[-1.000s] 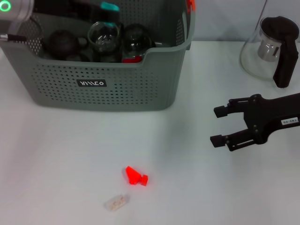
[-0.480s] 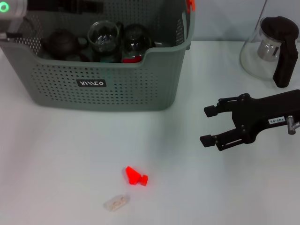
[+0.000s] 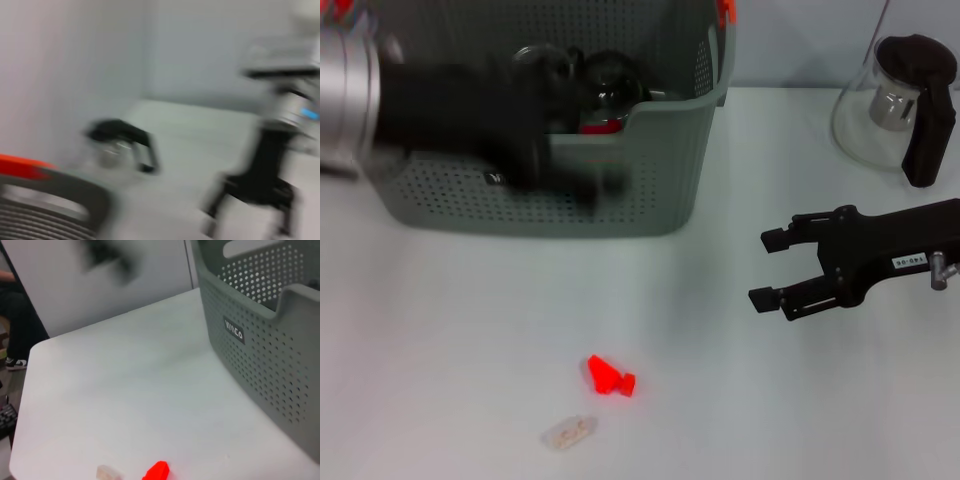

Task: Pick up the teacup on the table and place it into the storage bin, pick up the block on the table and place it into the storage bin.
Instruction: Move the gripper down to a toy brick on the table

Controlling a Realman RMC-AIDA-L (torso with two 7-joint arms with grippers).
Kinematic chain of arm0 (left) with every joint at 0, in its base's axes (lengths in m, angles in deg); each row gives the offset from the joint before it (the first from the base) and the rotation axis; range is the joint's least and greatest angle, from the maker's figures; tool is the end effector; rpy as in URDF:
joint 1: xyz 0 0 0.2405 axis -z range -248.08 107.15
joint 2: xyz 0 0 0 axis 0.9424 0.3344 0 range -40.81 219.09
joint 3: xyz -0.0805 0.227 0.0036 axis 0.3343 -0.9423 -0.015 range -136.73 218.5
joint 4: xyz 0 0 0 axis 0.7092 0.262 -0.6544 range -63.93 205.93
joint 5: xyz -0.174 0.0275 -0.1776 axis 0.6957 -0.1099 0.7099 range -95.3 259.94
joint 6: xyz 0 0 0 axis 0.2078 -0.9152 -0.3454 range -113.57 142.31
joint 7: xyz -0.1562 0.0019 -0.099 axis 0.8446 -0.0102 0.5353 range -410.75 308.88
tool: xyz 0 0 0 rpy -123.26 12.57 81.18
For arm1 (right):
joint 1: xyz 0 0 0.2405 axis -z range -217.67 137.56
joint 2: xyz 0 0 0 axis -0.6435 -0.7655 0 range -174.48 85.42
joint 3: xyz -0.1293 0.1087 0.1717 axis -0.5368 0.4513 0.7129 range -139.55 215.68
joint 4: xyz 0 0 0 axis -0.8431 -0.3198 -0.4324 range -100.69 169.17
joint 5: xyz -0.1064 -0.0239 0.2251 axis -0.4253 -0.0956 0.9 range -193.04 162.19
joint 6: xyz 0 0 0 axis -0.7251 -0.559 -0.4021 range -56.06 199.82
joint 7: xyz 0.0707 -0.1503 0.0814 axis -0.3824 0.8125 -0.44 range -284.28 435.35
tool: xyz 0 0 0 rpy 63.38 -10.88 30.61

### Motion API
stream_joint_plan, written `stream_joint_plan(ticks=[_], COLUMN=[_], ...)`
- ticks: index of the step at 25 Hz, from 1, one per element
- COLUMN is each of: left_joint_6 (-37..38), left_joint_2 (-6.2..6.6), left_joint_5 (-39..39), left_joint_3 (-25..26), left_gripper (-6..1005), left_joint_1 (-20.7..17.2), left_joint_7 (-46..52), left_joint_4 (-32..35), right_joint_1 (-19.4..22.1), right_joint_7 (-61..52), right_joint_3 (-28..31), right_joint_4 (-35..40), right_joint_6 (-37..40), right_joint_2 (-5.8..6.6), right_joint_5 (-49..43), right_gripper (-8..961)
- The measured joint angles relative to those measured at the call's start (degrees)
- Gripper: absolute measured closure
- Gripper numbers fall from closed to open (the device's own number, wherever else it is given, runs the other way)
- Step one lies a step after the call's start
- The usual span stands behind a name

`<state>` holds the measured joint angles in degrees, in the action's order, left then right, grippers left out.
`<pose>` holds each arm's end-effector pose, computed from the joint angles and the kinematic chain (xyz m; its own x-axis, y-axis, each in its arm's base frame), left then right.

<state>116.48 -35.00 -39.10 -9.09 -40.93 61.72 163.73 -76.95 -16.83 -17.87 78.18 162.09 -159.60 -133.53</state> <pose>-0.1137 0.3683 0.0751 0.9507 0.1677 0.2607 0.2442 -0.9233 -0.2966 0.2137 0.3891 -0.0297 0.9160 -0.3289 -0.2297 -0.3453 -0.9379 -0.0340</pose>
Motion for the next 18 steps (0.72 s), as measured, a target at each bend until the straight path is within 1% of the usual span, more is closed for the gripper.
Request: stream_joint_plan(ticks=[1,5,7,10,12,13,15,18], left_joint_6=[3.55,7.04,8.1,8.95,8.93,8.88,7.57,5.36], left_joint_2=[-0.27,-0.35,-0.45,-0.51,-0.49,-0.47,-0.36,-0.25], left_joint_5=[0.54,0.28,-0.79,-2.61,-4.57,-4.76,-7.34,-11.24], left_joint_3=[-2.63,-7.13,-8.45,-9.76,-10.24,-10.33,-11.87,-14.41], left_gripper=[120,47,47,47,47,48,48,48], left_joint_1=[-1.9,-4.88,-5.6,-6.0,-5.71,-5.6,-4.48,-2.61], left_joint_7=[-0.52,-0.02,0.68,1.5,2.37,2.53,4.94,7.96], left_joint_4=[2.01,3.72,3.06,-0.27,-4.37,-4.74,-9.35,-13.96], right_joint_1=[-0.01,0.11,0.19,0.35,0.36,0.36,0.35,0.22], right_joint_7=[0.0,-0.21,-0.46,-0.56,-0.56,-0.56,-0.59,-0.71], right_joint_3=[0.2,0.91,1.12,1.63,1.85,1.94,2.24,2.48], right_joint_4=[-0.37,-0.96,-1.13,-1.47,-1.63,-1.7,-1.74,-1.75], right_joint_6=[-0.02,-0.28,-0.31,-0.34,-0.39,-0.4,-0.4,-0.4], right_joint_2=[0.08,0.25,0.29,0.44,0.45,0.45,0.46,0.52], right_joint_5=[0.02,-0.02,0.0,0.0,-0.02,-0.02,-0.02,-0.06], right_gripper=[26,26,26,26,26,26,26,26])
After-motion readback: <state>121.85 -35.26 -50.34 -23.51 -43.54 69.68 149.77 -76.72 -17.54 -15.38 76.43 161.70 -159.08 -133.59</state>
